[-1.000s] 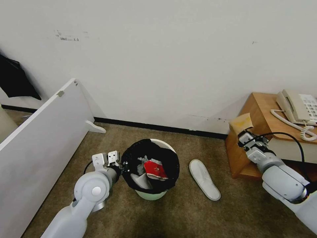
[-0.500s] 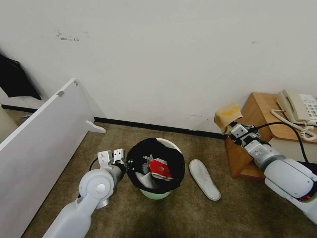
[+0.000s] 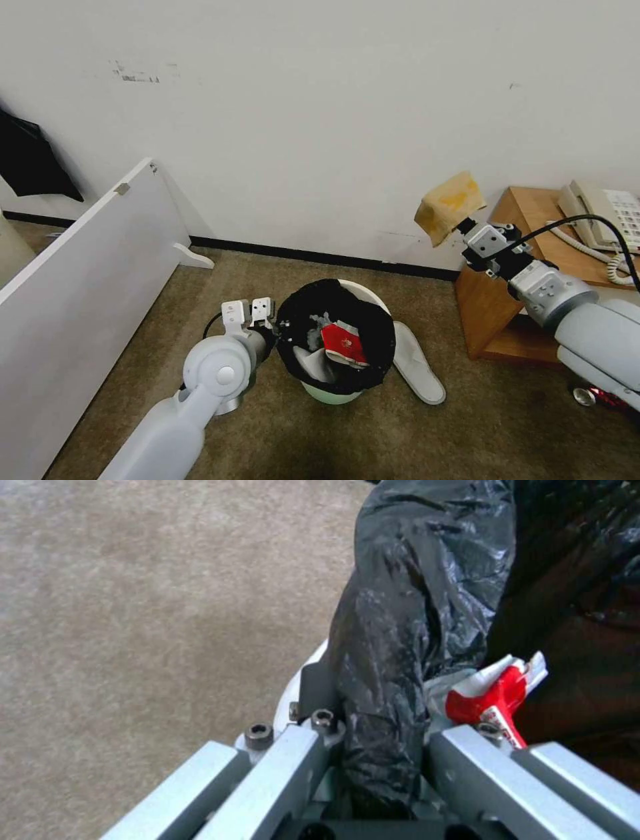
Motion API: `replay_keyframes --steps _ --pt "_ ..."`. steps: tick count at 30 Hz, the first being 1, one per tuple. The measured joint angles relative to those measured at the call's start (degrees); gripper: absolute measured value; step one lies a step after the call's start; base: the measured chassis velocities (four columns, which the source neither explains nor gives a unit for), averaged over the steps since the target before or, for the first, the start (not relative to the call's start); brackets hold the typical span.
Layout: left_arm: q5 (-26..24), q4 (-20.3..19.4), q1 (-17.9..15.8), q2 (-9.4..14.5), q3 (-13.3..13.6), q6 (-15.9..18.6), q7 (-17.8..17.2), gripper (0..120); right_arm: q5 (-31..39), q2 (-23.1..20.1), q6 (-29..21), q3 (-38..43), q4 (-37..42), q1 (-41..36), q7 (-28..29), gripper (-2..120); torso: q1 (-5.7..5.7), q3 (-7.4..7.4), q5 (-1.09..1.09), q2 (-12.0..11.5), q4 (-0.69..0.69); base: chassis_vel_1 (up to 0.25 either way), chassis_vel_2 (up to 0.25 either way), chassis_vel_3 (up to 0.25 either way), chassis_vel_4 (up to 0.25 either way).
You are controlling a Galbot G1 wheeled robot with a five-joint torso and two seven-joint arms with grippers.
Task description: Pick up the trash bin, then pick up the garbage from the floor and place it into the trash bin.
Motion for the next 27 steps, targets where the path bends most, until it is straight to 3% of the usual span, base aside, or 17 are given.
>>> replay_keyframes --steps 19,27 --pt "-0.86 1.15 -6.02 -2.1 4.37 -0.13 -0.55 1 4.03 -2.12 5.75 -0.05 3.06 1.13 -4.03 0 0.0 0.0 0.0 0.0 0.0 0.0 0.0 0.0 0.0" --pt "-1.6 0.66 -7.81 -2.78 4.77 -0.23 -0.97 1 3.66 -0.94 8.38 -1.15 3.3 0.04 -7.04 0 0.0 0.0 0.0 0.0 0.0 0.0 0.0 0.0 0.0"
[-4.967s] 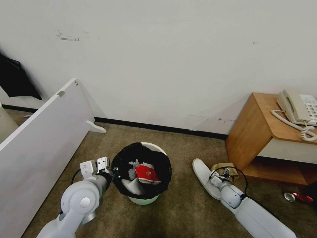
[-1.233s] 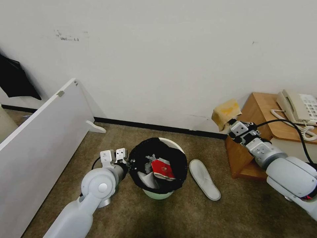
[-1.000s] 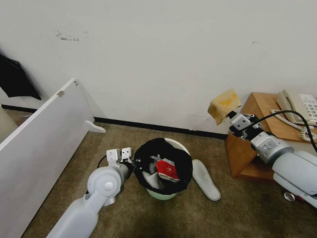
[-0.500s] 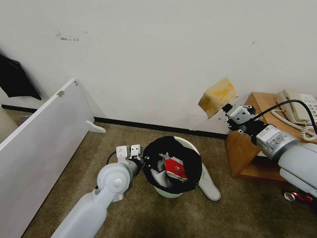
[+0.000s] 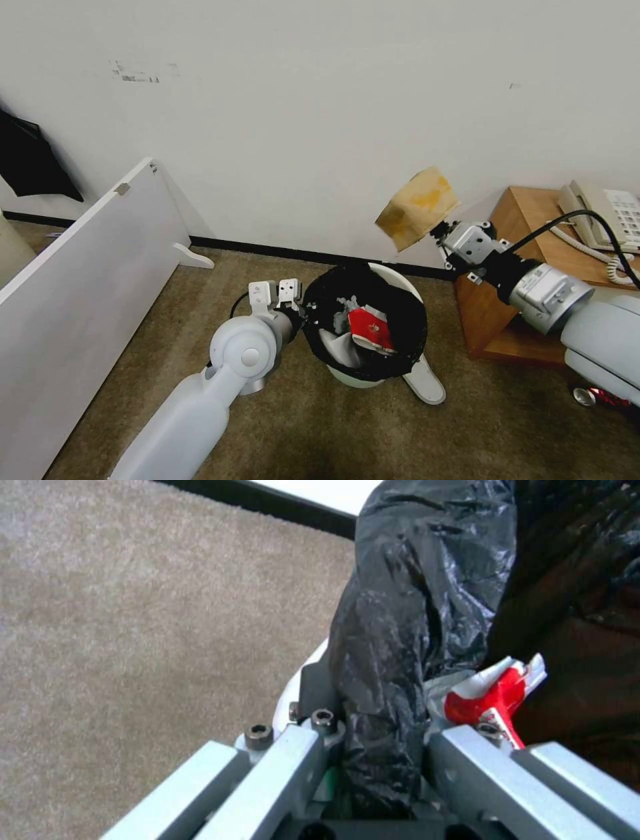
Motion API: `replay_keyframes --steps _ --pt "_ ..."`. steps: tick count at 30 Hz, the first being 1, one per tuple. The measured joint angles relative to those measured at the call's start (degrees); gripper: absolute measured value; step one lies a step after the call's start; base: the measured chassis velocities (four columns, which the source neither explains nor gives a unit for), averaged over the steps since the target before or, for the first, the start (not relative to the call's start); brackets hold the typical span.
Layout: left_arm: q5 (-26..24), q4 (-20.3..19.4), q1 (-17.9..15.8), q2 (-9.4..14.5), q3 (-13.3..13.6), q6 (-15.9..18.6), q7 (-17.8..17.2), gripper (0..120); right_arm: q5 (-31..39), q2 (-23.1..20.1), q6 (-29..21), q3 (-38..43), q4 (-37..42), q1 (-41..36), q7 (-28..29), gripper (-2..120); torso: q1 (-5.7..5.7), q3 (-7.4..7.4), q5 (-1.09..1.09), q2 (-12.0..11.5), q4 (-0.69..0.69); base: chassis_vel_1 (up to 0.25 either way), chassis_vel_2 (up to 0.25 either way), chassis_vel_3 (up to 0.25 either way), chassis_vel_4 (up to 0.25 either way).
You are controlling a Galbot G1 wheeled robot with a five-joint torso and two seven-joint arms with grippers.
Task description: Pick up the trash bin, then pick up the garbage from the floor and place it into the trash bin.
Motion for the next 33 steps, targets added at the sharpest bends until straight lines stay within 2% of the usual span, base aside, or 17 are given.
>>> replay_keyframes --steps 5,8,21,29,33 --pt "-0.36 -0.39 -0.56 0.02 -0.04 -0.09 -0.01 1 0.86 1.01 1.62 -0.81 -0.27 -0.29 -1.48 0 0.0 0.0 0.0 0.0 0.0 0.0 0.0 0.0 0.0" --pt "-0.39 -0.45 -0.74 -0.06 -0.12 -0.16 -0.01 1 3.75 2.47 2.13 -1.36 -0.16 -0.45 -1.64 0 0.0 0.0 0.0 0.0 0.0 0.0 0.0 0.0 0.0" --pt "-0.29 -1.01 -0.41 -0.15 -0.3 -0.39 0.06 1 13.94 10.65 2.24 -6.58 -0.93 -0.72 0.87 0 0.0 0.0 -0.01 0.0 0.0 0.0 0.0 0.0 0.0" --pt "0.51 -0.45 -0.41 -0.36 -0.35 -0.81 0.74 1 18.89 12.26 2.71 -8.22 -0.43 -0.29 0.8 0 0.0 0.0 -0.01 0.0 0.0 0.0 0.0 0.0 0.0" --pt "1.34 0.22 -0.41 -1.56 -0.2 -0.99 1.26 1 20.79 13.34 3.15 -8.96 -0.07 -0.53 0.19 0 0.0 0.0 -0.01 0.0 -0.01 0.0 0.0 0.0 0.0"
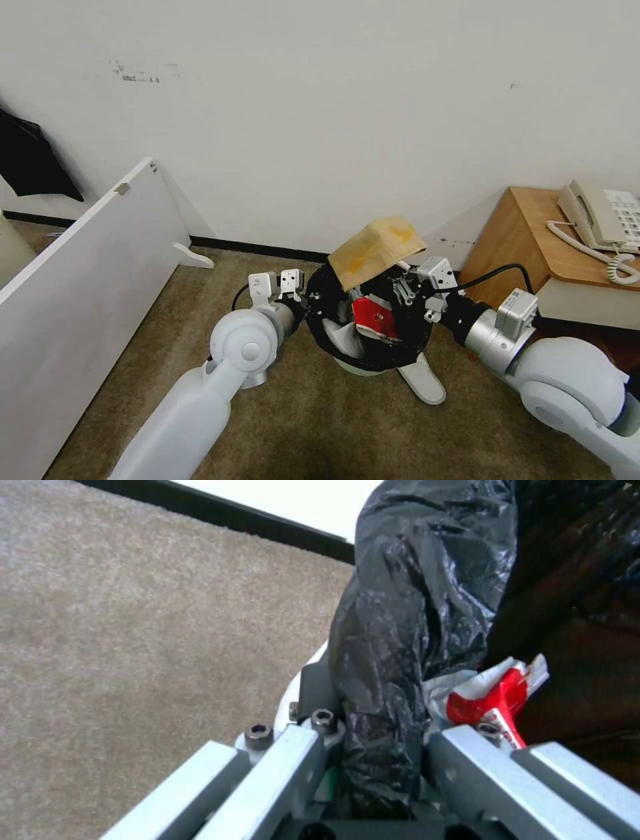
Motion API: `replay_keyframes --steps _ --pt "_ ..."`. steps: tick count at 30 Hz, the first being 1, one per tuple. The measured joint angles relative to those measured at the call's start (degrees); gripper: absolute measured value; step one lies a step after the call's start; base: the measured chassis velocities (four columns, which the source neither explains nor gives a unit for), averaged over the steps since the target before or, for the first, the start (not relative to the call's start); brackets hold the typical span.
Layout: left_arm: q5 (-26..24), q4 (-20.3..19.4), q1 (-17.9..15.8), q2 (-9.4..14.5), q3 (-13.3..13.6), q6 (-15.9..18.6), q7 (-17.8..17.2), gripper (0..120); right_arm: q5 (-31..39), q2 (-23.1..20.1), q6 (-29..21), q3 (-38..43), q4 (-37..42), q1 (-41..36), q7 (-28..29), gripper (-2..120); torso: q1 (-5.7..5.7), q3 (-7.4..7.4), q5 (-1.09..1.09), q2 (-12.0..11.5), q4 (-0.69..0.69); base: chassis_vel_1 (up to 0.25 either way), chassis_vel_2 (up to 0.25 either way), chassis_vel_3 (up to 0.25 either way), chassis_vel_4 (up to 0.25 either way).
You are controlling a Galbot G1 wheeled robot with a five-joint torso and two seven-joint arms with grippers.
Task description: Pick up the trash bin, then pick up the garbage from the floor and place it into the trash bin.
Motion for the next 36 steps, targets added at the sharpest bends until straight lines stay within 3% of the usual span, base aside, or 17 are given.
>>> replay_keyframes --steps 5,25,36 --pt "0.34 0.16 0.02 -0.46 0.11 -0.03 -0.03 1 -0.98 0.08 0.02 -0.15 0.03 -0.67 -0.52 0 0.0 0.0 0.0 0.0 0.01 0.0 0.0 0.0 0.0" --pt "-0.23 -1.93 2.56 1.75 -2.17 0.28 -0.83 1 -13.19 0.17 0.6 -1.41 -4.31 -1.8 -3.33 0 0.0 0.0 0.0 0.0 0.01 0.0 0.0 0.0 0.0" --pt "-0.07 -3.13 3.8 1.35 -1.07 0.46 -1.12 1 -14.49 0.63 0.67 -3.53 -5.6 -0.61 -3.62 0 0.0 0.0 0.0 -0.01 0.01 0.0 0.0 0.0 0.0"
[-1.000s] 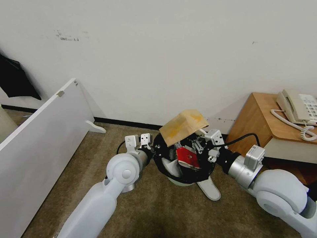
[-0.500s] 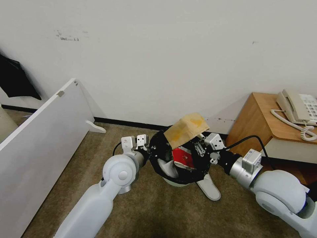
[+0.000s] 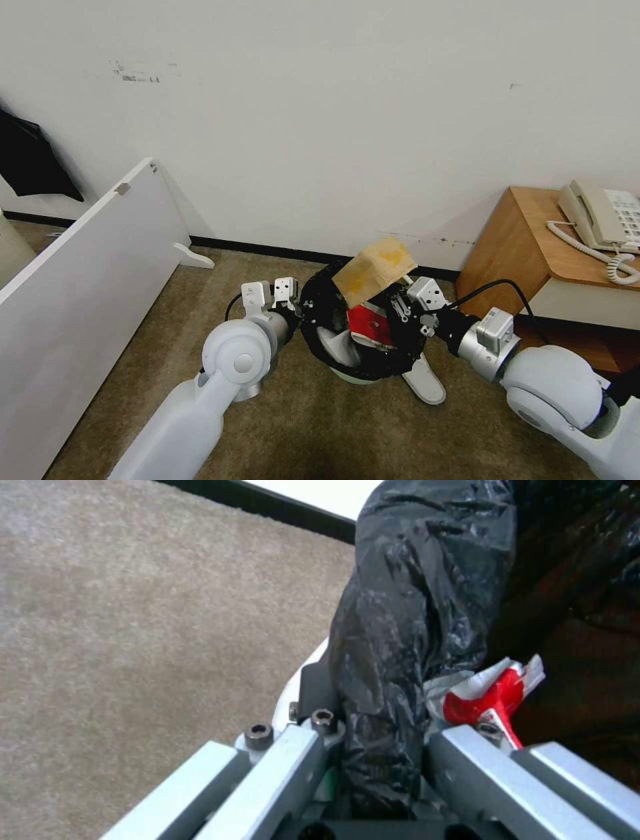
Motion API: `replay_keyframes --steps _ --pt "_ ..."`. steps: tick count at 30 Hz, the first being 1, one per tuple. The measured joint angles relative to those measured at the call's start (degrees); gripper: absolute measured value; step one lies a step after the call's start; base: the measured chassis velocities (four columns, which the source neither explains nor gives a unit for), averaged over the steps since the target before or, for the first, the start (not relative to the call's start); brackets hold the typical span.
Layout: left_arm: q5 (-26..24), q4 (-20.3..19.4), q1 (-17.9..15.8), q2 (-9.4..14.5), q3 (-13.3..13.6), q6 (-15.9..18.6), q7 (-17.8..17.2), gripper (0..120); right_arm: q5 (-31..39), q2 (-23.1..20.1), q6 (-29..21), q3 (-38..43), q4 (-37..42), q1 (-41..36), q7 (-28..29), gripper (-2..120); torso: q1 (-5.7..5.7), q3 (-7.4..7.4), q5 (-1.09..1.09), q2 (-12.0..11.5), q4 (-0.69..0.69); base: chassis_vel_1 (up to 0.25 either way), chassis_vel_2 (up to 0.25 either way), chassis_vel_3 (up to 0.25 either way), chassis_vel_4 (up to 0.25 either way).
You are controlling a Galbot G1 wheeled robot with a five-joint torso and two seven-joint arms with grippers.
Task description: Pick up the trash bin, then pick up the garbage from the floor and place it into the trash bin.
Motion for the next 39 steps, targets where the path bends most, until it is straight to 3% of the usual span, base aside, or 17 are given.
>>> replay_keyframes --steps 12,32,35,39 --pt "1.21 -0.33 0.18 -1.94 2.06 0.23 -0.61 1 -1.86 2.01 -0.22 -3.64 -1.48 0.98 -0.39 0 0.0 0.0 0.0 0.0 0.0 0.0 0.0 0.0 0.0" --pt "1.67 -0.22 0.49 -1.13 1.5 0.02 -0.48 1 -3.51 2.71 1.08 -5.09 -4.32 0.6 -1.17 0 0.0 0.0 0.0 0.0 0.0 0.0 0.0 0.0 0.0" --pt "1.5 -0.32 0.53 -1.0 1.4 -0.06 -0.47 1 -3.62 2.84 1.16 -5.29 -4.66 0.58 -1.19 5 0.0 0.0 0.0 0.0 0.0 0.0 0.0 0.0 0.0" --pt "0.78 -0.39 0.66 -0.92 1.22 -0.18 -0.5 1 -3.72 3.16 1.18 -5.65 -4.87 0.88 -1.15 25 0.0 0.0 0.0 0.0 0.0 0.0 0.0 0.0 0.0"
